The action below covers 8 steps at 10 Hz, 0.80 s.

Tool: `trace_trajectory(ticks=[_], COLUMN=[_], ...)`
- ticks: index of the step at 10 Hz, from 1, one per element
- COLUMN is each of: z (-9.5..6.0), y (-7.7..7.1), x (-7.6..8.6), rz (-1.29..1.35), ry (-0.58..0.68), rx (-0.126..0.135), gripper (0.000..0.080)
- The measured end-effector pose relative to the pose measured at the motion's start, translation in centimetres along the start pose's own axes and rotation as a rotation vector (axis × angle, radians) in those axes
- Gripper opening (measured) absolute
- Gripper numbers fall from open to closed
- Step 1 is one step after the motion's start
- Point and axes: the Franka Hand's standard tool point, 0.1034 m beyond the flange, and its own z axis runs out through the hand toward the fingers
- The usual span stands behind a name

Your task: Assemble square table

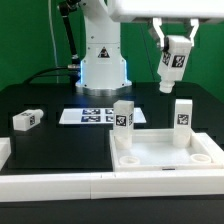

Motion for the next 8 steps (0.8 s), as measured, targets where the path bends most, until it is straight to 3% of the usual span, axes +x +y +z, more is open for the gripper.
trace_trajectory(ticks=[3,4,5,7,8], z=[0.2,1.0,1.9,3.7,4.0], y=[0.2,0.8,0.8,0.6,0.6], x=[-0.2,-1.4,-1.1,0.6,2.2], rz=[-0.006,0.027,0.056,0.076,0.118], ry=[-0.007,-0.044,-0.049,-0.056,-0.033], rx=[0.005,0.053,0.073,0.083,0.070], gripper=[0.0290,0.0290,0.0290,0.0290,0.0290])
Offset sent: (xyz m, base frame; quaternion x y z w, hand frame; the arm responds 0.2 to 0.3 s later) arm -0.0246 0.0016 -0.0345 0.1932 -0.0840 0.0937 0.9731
